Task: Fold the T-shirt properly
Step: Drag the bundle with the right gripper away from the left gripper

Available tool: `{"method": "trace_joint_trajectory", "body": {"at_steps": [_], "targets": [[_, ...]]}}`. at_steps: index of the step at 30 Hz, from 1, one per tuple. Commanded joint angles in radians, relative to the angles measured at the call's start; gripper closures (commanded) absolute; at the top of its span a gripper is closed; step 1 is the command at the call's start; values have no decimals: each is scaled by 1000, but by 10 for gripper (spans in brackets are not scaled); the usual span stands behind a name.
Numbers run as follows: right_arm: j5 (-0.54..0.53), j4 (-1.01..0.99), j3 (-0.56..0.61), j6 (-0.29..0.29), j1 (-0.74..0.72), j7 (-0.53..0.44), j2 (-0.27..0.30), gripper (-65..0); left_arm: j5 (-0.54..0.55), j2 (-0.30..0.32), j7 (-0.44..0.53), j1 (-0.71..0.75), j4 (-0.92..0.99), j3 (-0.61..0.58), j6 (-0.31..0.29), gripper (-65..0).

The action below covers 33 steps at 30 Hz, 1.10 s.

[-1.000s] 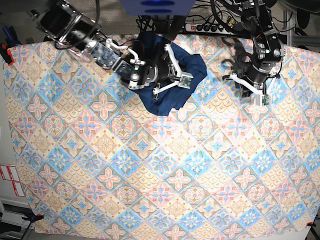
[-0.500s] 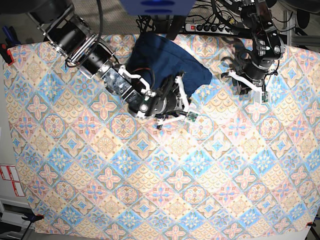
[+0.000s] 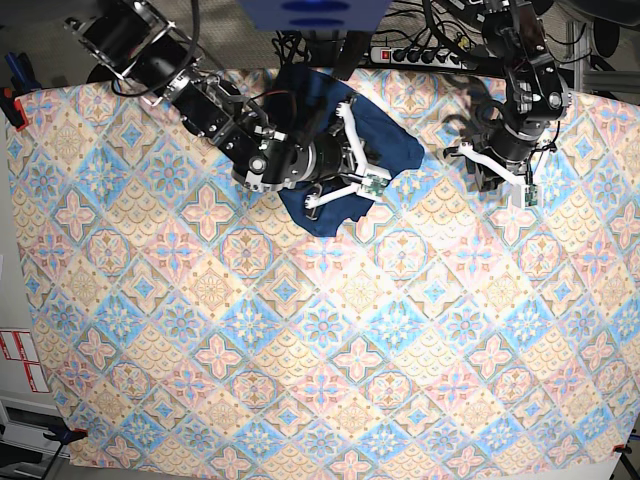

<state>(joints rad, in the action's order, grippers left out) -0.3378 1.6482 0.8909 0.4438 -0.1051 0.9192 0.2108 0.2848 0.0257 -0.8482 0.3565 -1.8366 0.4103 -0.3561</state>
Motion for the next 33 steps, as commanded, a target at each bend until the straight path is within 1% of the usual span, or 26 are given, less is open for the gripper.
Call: {"method": "trace_joint_trajectory", "body": {"at_steps": [1, 8, 11, 14, 18, 20, 22, 24, 30, 33], "targets": [[1, 16, -8, -1, -2, -9, 6, 0, 8, 4, 16, -4, -18, 2, -4, 0], [3, 2, -8, -1, 11, -10, 3, 0, 8, 6, 16, -4, -15, 2, -4, 0], [3, -41, -5, -1, 9, -10, 2, 0, 8, 6, 17, -4, -15, 2, -4, 0], [3, -95, 43, -1, -21, -10, 0, 0, 8, 4, 17, -4, -15, 2, -4, 0], [4, -168, 147, -1, -55, -18, 0, 0, 8, 4, 17, -4, -15, 2, -4, 0], [4, -201, 172, -1, -66, -21, 0, 0, 8, 4, 17, -6, -15, 2, -4, 0], [4, -225, 170, -1, -66, -24, -6, 0, 8, 4, 17, -6, -15, 2, -4, 0], [4, -256, 172, -1, -68, -50, -26, 0, 8, 3, 17, -6, -15, 2, -4, 0], [6, -388, 170, -1, -107, -159, -27, 0, 8, 3, 17, -4, -15, 2, -4, 0], [6, -431, 170, -1, -137, -190, -24, 0, 8, 3, 17, -3, -15, 2, -4, 0]]}}
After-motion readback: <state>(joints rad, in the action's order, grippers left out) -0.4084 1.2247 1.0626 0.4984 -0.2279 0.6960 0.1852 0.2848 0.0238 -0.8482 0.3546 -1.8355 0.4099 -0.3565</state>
